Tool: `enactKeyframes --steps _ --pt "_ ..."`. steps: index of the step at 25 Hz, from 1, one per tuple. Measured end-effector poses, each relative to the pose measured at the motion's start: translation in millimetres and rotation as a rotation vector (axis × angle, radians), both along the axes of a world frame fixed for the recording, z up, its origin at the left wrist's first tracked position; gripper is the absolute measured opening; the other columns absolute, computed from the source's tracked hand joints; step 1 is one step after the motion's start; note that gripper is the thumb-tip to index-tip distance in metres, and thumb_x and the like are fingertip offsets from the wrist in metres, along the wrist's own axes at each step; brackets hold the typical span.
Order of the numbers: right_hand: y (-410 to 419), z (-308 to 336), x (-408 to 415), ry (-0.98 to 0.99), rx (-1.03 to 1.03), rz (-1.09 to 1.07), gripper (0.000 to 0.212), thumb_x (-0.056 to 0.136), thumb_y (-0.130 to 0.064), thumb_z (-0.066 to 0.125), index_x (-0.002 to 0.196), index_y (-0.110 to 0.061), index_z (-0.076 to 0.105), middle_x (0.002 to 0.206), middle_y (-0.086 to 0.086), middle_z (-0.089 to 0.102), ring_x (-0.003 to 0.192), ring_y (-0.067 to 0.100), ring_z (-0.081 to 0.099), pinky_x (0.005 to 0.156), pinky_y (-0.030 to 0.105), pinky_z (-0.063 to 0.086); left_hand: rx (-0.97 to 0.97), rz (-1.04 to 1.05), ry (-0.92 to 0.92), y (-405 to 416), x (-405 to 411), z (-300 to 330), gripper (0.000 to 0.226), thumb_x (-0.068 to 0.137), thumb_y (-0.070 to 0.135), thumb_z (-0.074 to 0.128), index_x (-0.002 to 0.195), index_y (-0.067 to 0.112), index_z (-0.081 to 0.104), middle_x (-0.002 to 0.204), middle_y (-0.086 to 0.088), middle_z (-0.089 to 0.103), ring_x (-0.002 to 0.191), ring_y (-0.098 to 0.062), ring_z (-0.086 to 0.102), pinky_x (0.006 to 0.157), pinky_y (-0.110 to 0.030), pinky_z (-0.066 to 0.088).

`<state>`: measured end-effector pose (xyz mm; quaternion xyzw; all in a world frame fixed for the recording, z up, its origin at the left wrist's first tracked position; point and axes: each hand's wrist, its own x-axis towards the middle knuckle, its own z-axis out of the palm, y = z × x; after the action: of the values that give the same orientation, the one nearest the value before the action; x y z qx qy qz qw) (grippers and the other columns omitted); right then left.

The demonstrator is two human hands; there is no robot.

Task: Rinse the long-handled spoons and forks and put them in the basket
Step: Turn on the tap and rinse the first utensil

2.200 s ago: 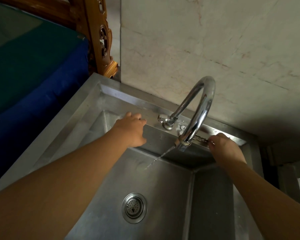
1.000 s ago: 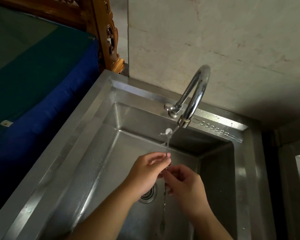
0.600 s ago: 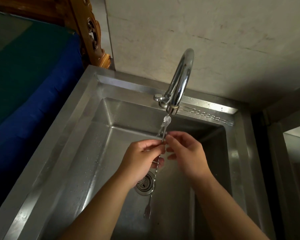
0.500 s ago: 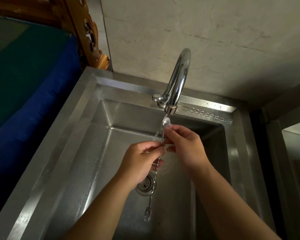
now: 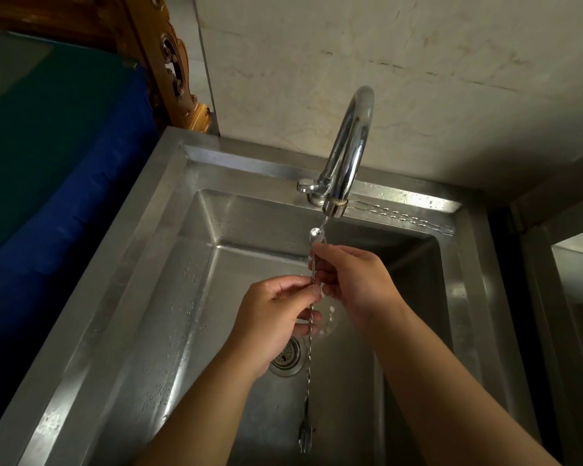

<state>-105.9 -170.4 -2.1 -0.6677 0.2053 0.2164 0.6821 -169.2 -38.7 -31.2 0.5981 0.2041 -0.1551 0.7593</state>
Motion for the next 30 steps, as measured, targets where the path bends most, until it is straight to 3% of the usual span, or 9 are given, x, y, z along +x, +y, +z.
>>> enactKeyframes --steps 6,9,12,17,20,25,30 --pt "4.3 8.6 6.6 0.014 -0.092 -0.051 0.042 0.081 -0.056 0.074 0.071 -0.016 0.071 0.059 0.000 0.062 0.051 0.012 0.054 0.050 0.027 0.045 -0.002 -0.030 0.004 -4.1 6.2 1.2 0.011 0.096 0.012 0.074 0.095 0.017 0.083 0.075 0.002 0.079 0.063 -0.016 0.074 0.056 -0.028 0.061" --pt "4.8 8.4 10.6 -0.004 -0.166 -0.039 0.049 0.085 -0.060 0.071 0.063 -0.016 0.064 0.048 -0.006 0.057 0.043 0.009 0.051 0.046 0.023 0.048 0.006 -0.042 -0.008 -4.5 9.9 2.1 0.017 0.097 0.013 0.073 0.090 0.023 0.085 0.074 0.003 0.079 0.063 -0.015 0.074 0.055 -0.026 0.060" --pt "5.6 5.0 10.1 -0.031 -0.188 0.003 0.045 0.092 -0.050 0.069 0.062 -0.017 0.065 0.044 -0.011 0.055 0.041 0.006 0.052 0.043 0.018 0.047 0.013 -0.049 -0.023 -3.6 12.0 3.5 0.023 0.097 0.014 0.073 0.087 0.029 0.087 0.076 0.003 0.079 0.064 -0.015 0.075 0.056 -0.028 0.061" --pt "5.9 -0.4 7.6 -0.024 -0.006 -0.015 0.020 0.093 -0.019 0.070 0.082 -0.004 0.074 0.061 0.005 0.058 0.053 0.018 0.054 0.051 0.027 0.051 0.022 -0.036 -0.014 -0.4 13.3 2.3 0.029 0.097 0.014 0.073 0.083 0.035 0.086 0.076 0.003 0.081 0.063 -0.012 0.075 0.057 -0.029 0.064" --pt "4.7 -3.7 6.6 -0.041 0.072 -0.019 0.010 0.090 -0.009 0.070 0.082 -0.004 0.074 0.067 0.009 0.058 0.058 0.021 0.053 0.054 0.032 0.050 0.030 -0.033 -0.022 0.7 14.5 2.1 0.034 0.099 0.013 0.071 0.082 0.038 0.086 0.078 0.003 0.082 0.064 -0.012 0.076 0.058 -0.028 0.064" --pt "2.1 -7.9 7.0 -0.058 0.101 -0.053 0.012 0.089 -0.010 0.075 0.095 0.001 0.074 0.071 0.011 0.060 0.059 0.022 0.056 0.056 0.032 0.053 0.050 -0.051 -0.034 0.3 18.6 1.5 0.042 0.102 0.014 0.066 0.082 0.045 0.085 0.083 0.005 0.084 0.068 -0.012 0.079 0.065 -0.034 0.066" --pt "2.2 -7.0 9.3 -0.070 0.067 -0.063 0.015 0.087 -0.016 0.078 0.090 -0.002 0.074 0.066 0.005 0.059 0.060 0.023 0.055 0.064 0.038 0.053 0.064 -0.057 -0.028 0.4 21.0 -2.9 0.036 0.104 0.013 0.062 0.087 0.035 0.083 0.085 0.003 0.084 0.070 -0.014 0.079 0.064 -0.031 0.066"
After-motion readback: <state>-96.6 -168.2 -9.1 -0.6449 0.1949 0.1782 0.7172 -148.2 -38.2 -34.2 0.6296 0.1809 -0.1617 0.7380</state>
